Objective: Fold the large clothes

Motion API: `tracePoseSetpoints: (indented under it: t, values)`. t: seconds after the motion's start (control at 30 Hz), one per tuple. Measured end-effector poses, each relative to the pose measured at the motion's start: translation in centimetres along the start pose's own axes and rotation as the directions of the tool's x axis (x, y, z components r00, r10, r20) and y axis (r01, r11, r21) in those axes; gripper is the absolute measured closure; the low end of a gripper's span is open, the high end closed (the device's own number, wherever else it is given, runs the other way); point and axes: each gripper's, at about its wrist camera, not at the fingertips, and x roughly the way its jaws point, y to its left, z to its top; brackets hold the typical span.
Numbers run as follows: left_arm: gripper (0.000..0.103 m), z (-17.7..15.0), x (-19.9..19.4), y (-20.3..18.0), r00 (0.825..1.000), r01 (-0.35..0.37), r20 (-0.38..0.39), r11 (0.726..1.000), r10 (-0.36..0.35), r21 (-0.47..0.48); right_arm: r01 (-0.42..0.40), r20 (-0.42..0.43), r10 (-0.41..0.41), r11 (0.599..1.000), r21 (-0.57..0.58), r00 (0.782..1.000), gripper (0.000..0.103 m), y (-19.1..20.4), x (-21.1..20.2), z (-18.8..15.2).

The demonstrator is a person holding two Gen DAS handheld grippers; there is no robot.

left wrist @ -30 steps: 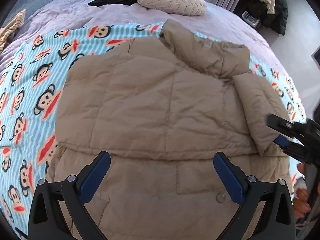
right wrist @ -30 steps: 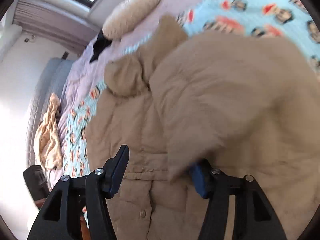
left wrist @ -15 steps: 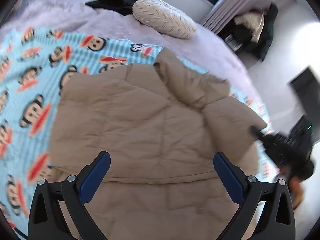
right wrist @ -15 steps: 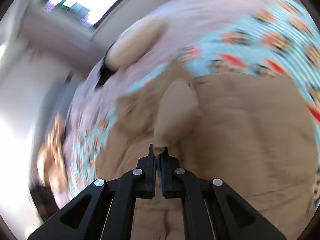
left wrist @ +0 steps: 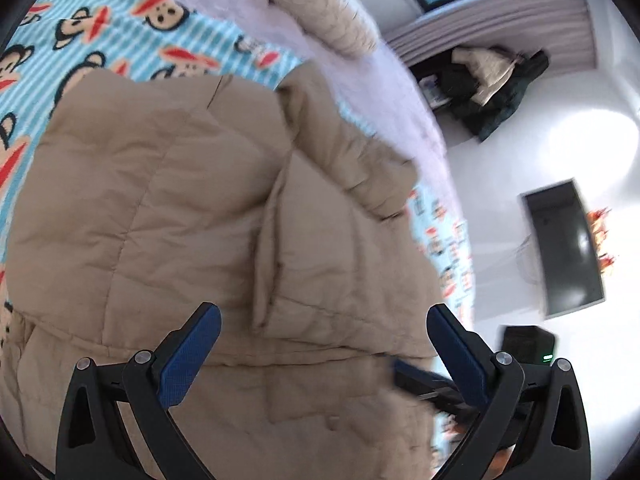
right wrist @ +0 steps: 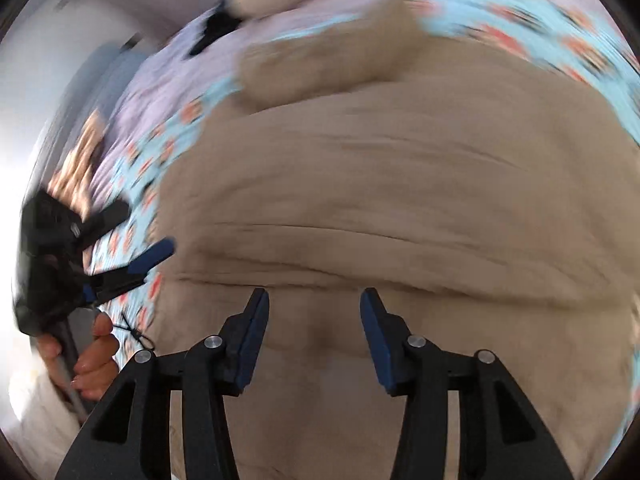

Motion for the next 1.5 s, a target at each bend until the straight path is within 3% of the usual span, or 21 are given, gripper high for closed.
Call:
tracePoseSetpoints:
  t: [0.1,0.13,0.2,0.23,0.27,0.33,0.5,0.6,0.77,0.9,0.97,1.03,1.1,1.2,1.27,1.37,1.5]
  values:
    - [0.005,0.2,2.1,0.2,0.998,-0.038,-0.044,0.999,0.038,0.003,0.010,0.036,-0.019,0.973,0.231,0.999,0.052,-7.7,-2.8,-0.5]
    - [0.016,0.2,2.6,0.2,0.998,-0.043,-0.054,0.999,0.043,0.003,0.007,0.050,-0.023,0.954,0.299,0.998,0.052,-9.8,-3.5,-0.7]
    - [0.052,0.3,3.7,0.0,0.996,-0.051,-0.076,0.999,0.051,0.004,-0.039,0.116,-0.010,0.910,0.413,0.993,0.055,-13.9,-4.9,-0.9]
    - [0.084,0.3,4.2,-0.2,0.995,-0.059,-0.085,0.998,0.060,0.011,-0.049,0.149,-0.017,0.903,0.426,0.989,0.080,-14.9,-5.4,-0.8]
    - [0.091,0.2,4.5,-0.5,0.993,-0.077,-0.093,0.997,0.078,0.018,-0.014,0.176,-0.064,0.912,0.409,0.982,0.095,-15.5,-5.9,-0.4]
    - [0.091,-0.7,3.9,-1.2,0.994,-0.077,-0.076,0.996,0.081,0.047,0.066,0.174,-0.136,0.931,0.359,0.975,0.098,-15.7,-6.1,0.2]
    - [0.091,-2.6,3.9,-0.4,0.977,-0.190,-0.074,0.975,0.200,0.117,0.141,0.125,-0.176,0.959,0.248,0.977,0.098,-14.1,-4.1,0.7]
    - [0.090,-2.6,4.3,0.5,0.973,-0.207,-0.082,0.972,0.217,0.114,0.151,0.114,-0.181,0.961,0.232,0.977,0.098,-13.5,-3.4,0.3]
    - [0.090,-2.4,2.8,-0.7,0.957,-0.281,-0.037,0.950,0.288,0.138,0.141,0.100,-0.169,0.961,0.238,0.981,0.098,-13.5,-3.3,0.3]
    - [0.090,-2.2,-0.5,-0.8,0.912,-0.408,0.045,0.897,0.407,0.171,0.113,0.060,-0.131,0.963,0.244,0.990,0.097,-13.2,-3.2,0.9]
    - [0.090,-2.0,-1.7,-1.0,0.913,-0.407,0.061,0.896,0.403,0.177,0.098,0.021,-0.106,0.969,0.228,0.994,0.096,-12.6,-3.9,0.8]
    - [0.090,-1.6,-2.2,-1.9,0.917,-0.398,0.073,0.896,0.391,0.195,0.057,0.044,-0.067,0.980,0.190,0.997,0.095,-11.5,-5.5,0.4]
    - [0.090,-1.1,-1.6,-3.1,0.926,-0.378,0.074,0.898,0.371,0.226,0.040,0.117,-0.056,0.990,0.135,0.992,0.095,-10.4,-7.6,0.4]
    - [0.090,-0.4,0.8,-4.8,0.931,-0.363,0.069,0.897,0.358,0.253,0.101,0.222,-0.122,0.989,0.106,0.967,0.095,-10.5,-9.3,2.2]
    - [0.090,-0.2,3.0,-5.0,0.921,-0.387,0.063,0.885,0.384,0.260,0.109,0.210,-0.135,0.985,0.131,0.968,0.095,-12.0,-8.5,3.8]
    - [0.090,-0.1,5.6,-3.5,0.888,-0.453,0.044,0.855,0.458,0.251,0.167,0.134,-0.185,0.977,0.135,0.974,0.096,-14.0,-5.8,4.5]
    - [0.090,0.0,6.7,-0.9,0.897,-0.436,0.014,0.878,0.442,0.195,0.191,0.115,-0.204,0.975,0.109,0.972,0.102,-15.6,-3.3,3.3]
